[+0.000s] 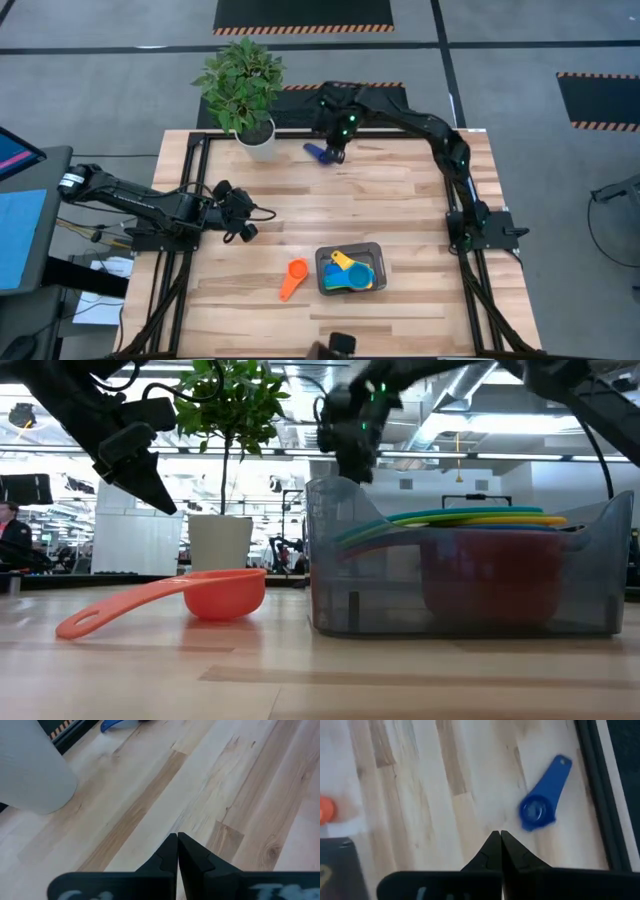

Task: Nest measuring cups in basket
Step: Move the dark blue measuring cup to the top of the black bin

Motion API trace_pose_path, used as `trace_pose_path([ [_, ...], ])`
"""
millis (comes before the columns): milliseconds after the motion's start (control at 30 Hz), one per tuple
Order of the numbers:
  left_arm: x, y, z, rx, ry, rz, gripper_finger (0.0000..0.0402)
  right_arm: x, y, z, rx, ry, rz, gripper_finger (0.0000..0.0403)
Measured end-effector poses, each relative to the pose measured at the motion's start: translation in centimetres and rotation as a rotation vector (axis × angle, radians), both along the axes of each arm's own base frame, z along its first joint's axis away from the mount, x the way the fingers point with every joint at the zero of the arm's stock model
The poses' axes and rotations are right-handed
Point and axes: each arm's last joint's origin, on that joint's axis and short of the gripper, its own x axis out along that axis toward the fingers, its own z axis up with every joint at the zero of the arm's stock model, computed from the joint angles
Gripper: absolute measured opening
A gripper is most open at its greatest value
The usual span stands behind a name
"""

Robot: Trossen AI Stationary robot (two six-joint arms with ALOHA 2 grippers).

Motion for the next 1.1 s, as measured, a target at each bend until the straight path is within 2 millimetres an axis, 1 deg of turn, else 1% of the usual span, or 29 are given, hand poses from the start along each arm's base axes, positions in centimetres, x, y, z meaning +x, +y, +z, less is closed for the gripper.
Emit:
trace_pose_path([
  [100, 0.0, 0.0, 0.0, 0.004, -0.002, 0.004, 0.0000, 0.0, -1.7, -2.9, 0.027, 0.009, 0.078, 0.0004],
  [167, 0.0, 0.0, 0.0, 0.005, -0.002, 0.004, 0.0000, 0.8, -2.3, -4.9, 0.011, 0.013, 0.112, 0.0004],
  [233, 0.0, 0.0, 0.0, 0.005, -0.006, 0.004, 0.0000, 1.3, -3.3, -6.4, 0.029, -0.004, 0.099, 0.0004],
  [300, 0.0, 0.0, 0.1, 0.010, -0.009, 0.009, 0.0000, 2.1, -3.7, -8.0, 0.072, -0.032, 0.090, 0.0004],
  [400, 0.1, 0.0, 0.1, 0.019, -0.009, 0.001, 0.0000, 2.7, -4.6, -9.7, 0.135, -0.040, 0.018, 0.0003],
  [467, 0.1, 0.0, 0.1, 0.022, -0.007, -0.002, 0.0000, 2.6, -5.3, -10.4, 0.151, -0.022, -0.009, 0.0002],
  [567, 0.1, 0.0, 0.1, 0.021, -0.007, -0.004, 0.0000, 1.7, -6.6, -11.2, 0.172, 0.015, -0.038, 0.0001],
  [667, 0.2, 0.0, 0.1, 0.034, -0.004, -0.019, 0.0000, 0.7, -7.6, -11.5, 0.189, 0.036, -0.069, 0.0001],
  [733, 0.2, 0.0, 0.2, 0.051, -0.002, -0.030, 0.0000, 0.7, -8.0, -11.9, 0.196, 0.026, -0.067, 0.0001],
  [800, 0.3, 0.0, 0.3, 0.066, -0.013, -0.034, 0.0000, 0.6, -7.8, -12.3, 0.229, 0.039, -0.064, 0.0001],
  [900, 0.5, 0.1, 0.4, 0.081, -0.024, -0.037, 0.0000, 1.2, -7.3, -12.4, 0.213, 0.026, -0.023, 0.0000],
  [1000, 0.5, 0.1, 0.4, 0.083, -0.021, -0.039, 0.0000, 1.1, -6.7, -13.0, 0.246, 0.078, -0.017, 0.0000],
  [1100, 0.5, 0.1, 0.4, 0.076, -0.027, -0.032, 0.0000, 1.5, -6.4, -13.4, 0.246, 0.078, -0.008, 0.0000],
])
